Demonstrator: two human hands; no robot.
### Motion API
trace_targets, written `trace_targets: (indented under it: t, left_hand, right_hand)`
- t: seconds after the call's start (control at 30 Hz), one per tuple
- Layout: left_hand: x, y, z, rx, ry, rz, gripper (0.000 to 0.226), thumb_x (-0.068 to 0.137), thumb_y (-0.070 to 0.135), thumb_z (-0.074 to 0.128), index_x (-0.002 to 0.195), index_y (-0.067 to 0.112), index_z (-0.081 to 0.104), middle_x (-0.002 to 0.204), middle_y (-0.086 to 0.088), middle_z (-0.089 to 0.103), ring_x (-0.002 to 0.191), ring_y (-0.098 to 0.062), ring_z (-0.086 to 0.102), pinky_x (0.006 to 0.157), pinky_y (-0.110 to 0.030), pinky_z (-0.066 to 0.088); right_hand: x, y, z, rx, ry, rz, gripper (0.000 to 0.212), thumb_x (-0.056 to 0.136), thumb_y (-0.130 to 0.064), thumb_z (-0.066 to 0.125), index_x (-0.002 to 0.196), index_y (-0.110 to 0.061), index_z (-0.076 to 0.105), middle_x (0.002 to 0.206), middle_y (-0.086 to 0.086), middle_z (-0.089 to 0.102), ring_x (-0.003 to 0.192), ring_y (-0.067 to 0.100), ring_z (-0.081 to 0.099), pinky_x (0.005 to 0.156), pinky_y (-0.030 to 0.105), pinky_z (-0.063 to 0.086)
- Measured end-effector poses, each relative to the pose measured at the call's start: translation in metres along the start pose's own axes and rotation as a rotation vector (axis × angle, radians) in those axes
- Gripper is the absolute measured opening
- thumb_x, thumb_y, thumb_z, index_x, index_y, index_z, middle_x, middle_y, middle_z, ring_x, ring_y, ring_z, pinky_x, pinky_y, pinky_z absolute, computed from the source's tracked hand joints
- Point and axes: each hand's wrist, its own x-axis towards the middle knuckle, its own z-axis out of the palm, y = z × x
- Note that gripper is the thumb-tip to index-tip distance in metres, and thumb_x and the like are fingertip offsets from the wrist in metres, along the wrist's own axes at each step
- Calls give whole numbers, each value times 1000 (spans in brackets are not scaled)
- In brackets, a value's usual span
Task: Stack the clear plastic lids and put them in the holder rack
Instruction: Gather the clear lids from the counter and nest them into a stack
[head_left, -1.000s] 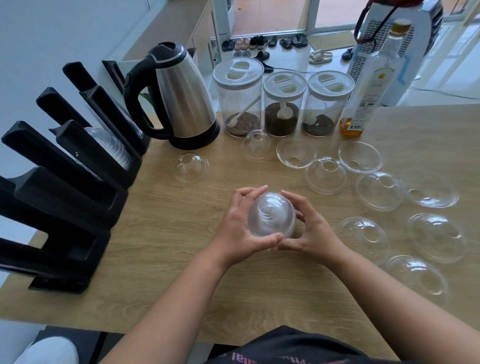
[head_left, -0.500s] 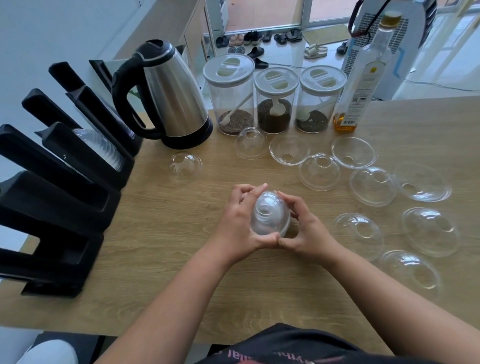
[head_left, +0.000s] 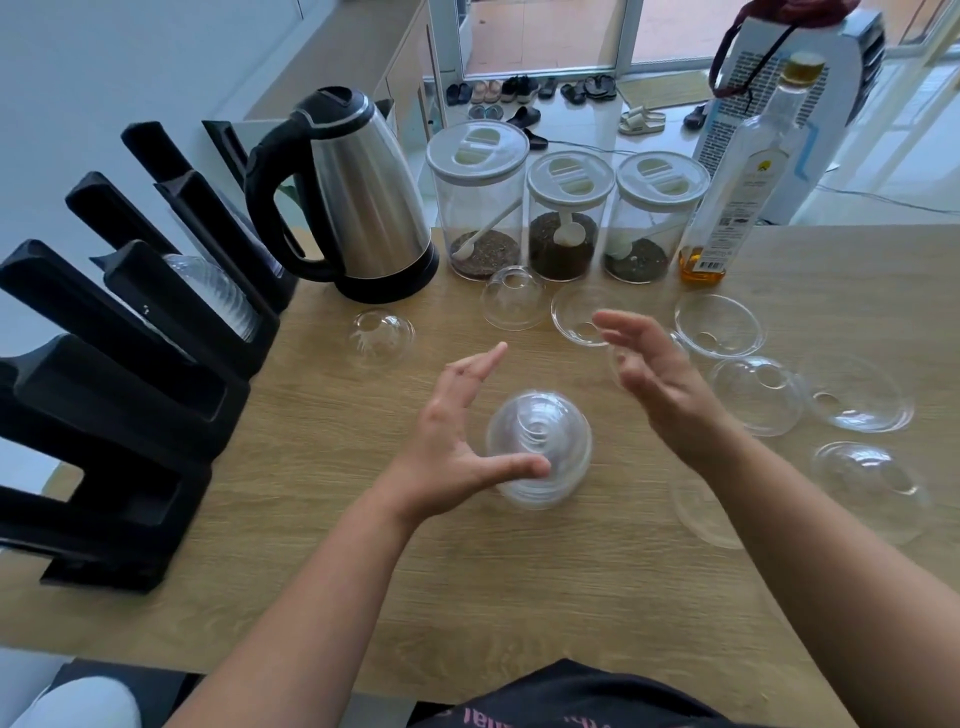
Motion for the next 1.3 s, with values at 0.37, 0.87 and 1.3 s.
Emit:
trace_targets:
  t: [0.37,0.87,1.3]
  left_hand:
    - [59,-105,-69,194,581,-227,48,85,29,71,130,23,59,138,0,44,131,-21,37,111,-36,32]
    - [47,-124,-53,266,536,-249,44,75,30,84,103,14,55,144,-8,44,134,-21,42,101,-21,27]
    - [0,18,-11,-120,348,53,84,58,52,87,129,26,52,128,15,57,124,-6,53,104,-26,43]
  right_hand:
    - [144,19,24,-805,-54,198,53,91,-40,61,141,-24,49,142,7,47,131,27,40,109,40,32]
    - [149,27,58,-973,-201,109,34,81,-55,65,107,-33,57,154,0,34,142,28,15,108,47,12]
    - [57,-4,-10,796,264,301,41,76,-45,64,105,-16,56,140,6,49,128,29,45,95,49,49]
